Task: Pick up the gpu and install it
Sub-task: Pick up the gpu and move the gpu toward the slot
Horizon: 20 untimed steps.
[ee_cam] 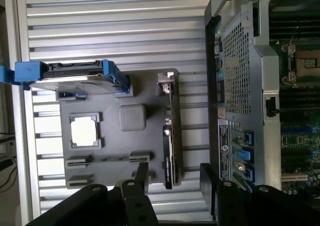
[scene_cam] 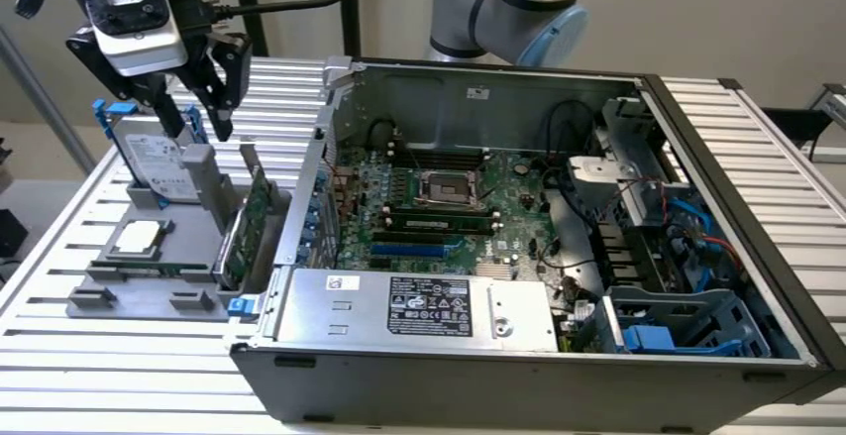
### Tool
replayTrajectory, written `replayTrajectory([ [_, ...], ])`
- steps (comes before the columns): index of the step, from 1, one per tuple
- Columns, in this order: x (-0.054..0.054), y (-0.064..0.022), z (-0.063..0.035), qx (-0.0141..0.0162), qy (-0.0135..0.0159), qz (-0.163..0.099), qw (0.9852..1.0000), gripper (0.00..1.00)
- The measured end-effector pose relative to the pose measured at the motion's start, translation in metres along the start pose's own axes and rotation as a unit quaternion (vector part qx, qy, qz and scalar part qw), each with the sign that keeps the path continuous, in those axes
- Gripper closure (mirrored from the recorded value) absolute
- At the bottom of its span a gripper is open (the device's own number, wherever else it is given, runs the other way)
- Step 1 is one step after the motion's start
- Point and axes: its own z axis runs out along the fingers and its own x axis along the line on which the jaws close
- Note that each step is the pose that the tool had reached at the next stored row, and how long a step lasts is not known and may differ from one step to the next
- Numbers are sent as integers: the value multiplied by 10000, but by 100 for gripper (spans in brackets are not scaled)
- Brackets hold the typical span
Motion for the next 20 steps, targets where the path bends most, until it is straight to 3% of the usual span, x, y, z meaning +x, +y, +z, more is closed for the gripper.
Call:
replayTrajectory([
  [20,11,-16,362,0,-1,0,10000,46],
])
